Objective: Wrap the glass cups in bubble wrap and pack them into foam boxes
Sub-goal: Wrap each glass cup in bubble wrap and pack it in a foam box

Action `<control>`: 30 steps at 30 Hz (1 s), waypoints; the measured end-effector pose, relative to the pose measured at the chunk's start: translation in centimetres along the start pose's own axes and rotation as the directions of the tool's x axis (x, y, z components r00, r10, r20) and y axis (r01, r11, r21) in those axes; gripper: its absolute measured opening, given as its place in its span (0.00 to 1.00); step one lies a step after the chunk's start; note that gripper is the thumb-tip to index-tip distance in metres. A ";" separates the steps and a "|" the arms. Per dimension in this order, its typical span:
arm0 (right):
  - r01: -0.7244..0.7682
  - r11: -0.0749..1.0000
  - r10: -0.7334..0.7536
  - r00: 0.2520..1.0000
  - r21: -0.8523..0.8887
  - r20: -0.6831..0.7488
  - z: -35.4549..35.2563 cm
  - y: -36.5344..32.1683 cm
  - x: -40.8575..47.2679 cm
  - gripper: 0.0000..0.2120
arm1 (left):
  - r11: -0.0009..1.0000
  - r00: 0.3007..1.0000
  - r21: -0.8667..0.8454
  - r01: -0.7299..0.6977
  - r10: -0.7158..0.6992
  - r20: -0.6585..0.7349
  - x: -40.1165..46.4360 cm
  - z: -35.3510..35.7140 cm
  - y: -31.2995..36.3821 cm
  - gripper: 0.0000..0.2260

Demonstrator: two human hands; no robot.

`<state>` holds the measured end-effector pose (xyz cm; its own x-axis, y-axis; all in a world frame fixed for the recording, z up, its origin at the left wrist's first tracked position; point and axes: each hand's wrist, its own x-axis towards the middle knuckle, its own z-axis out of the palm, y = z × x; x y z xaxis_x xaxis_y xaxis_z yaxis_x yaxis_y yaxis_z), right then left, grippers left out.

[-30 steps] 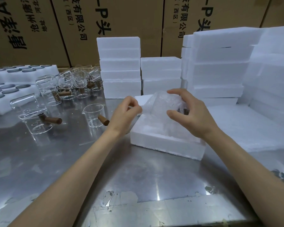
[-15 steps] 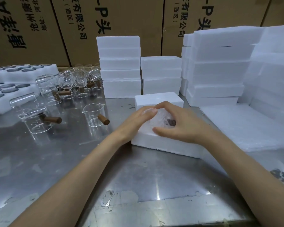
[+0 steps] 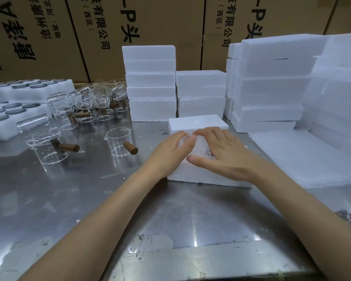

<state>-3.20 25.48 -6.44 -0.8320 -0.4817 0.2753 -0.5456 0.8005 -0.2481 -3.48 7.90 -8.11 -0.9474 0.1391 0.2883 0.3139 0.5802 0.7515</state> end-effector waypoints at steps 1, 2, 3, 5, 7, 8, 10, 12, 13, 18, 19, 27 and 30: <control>0.004 0.997 -0.002 1.000 0.072 -0.031 -0.1 0.1 0.0 0.34 | 1.000 1.000 0.020 -0.007 0.008 -0.013 0.1 0.0 -0.1 0.20; 0.005 0.981 0.011 0.997 0.192 -0.082 -0.3 0.1 0.1 0.33 | 0.999 1.000 0.032 -0.009 0.010 -0.017 0.1 -0.1 -0.3 0.20; 0.007 0.942 0.046 0.988 0.335 -0.151 -0.6 0.1 0.2 0.30 | 1.000 1.000 0.020 -0.004 0.004 -0.007 0.1 -0.2 -0.4 0.22; 0.012 0.864 0.171 0.933 0.504 -0.315 -1.2 0.7 0.6 0.22 | 0.991 0.998 -0.126 0.042 -0.036 0.049 0.1 -0.4 -0.7 0.31; -0.053 0.800 0.341 0.860 0.597 -0.380 -1.8 2.0 1.3 0.16 | 0.937 0.991 -0.323 0.134 -0.131 0.033 0.6 -0.4 -0.7 0.38; -0.095 0.740 0.420 0.838 0.666 -0.349 -1.9 2.8 1.6 0.16 | 0.906 0.984 -0.397 0.149 -0.175 -0.030 0.9 -0.4 -0.8 0.37; -0.147 0.573 0.524 0.822 0.806 -0.223 -1.5 4.5 2.4 0.16 | 0.853 0.946 -0.494 0.170 -0.281 -0.159 1.7 -0.6 -1.3 0.33; -0.243 0.416 0.587 0.807 0.876 -0.054 -0.6 6.3 2.9 0.21 | 0.815 0.908 -0.527 0.241 -0.381 -0.173 2.1 -0.6 -1.8 0.34; -0.291 0.370 0.598 0.801 0.883 0.013 0.0 6.9 3.0 0.26 | 0.808 0.901 -0.524 0.270 -0.403 -0.159 2.3 -0.7 -2.0 0.35; -0.318 0.325 0.498 0.858 0.891 0.124 1.0 7.3 3.7 0.26 | 0.777 0.925 -0.558 0.293 -0.377 -0.039 3.2 -0.8 -1.2 0.34; -0.318 0.323 0.480 0.867 0.891 0.135 0.9 7.1 3.7 0.26 | 0.773 0.927 -0.561 0.295 -0.374 -0.028 3.3 -0.8 -1.1 0.34; -0.284 0.311 0.630 0.776 0.907 0.027 -0.1 6.7 3.7 0.24 | 0.796 0.954 -0.573 0.196 -0.290 -0.076 2.6 -0.9 -0.8 0.27; -0.160 0.338 0.662 0.741 0.928 -0.113 -1.7 5.6 3.2 0.16 | 0.789 0.948 -0.611 0.064 -0.240 -0.210 2.3 -1.1 0.8 0.20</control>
<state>-8.68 29.02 -5.36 -0.9663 0.2129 0.1447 -0.1445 0.0167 -0.9894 -5.34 7.75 -6.20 -0.9601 -0.1758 0.2176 0.2251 -0.0233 0.9741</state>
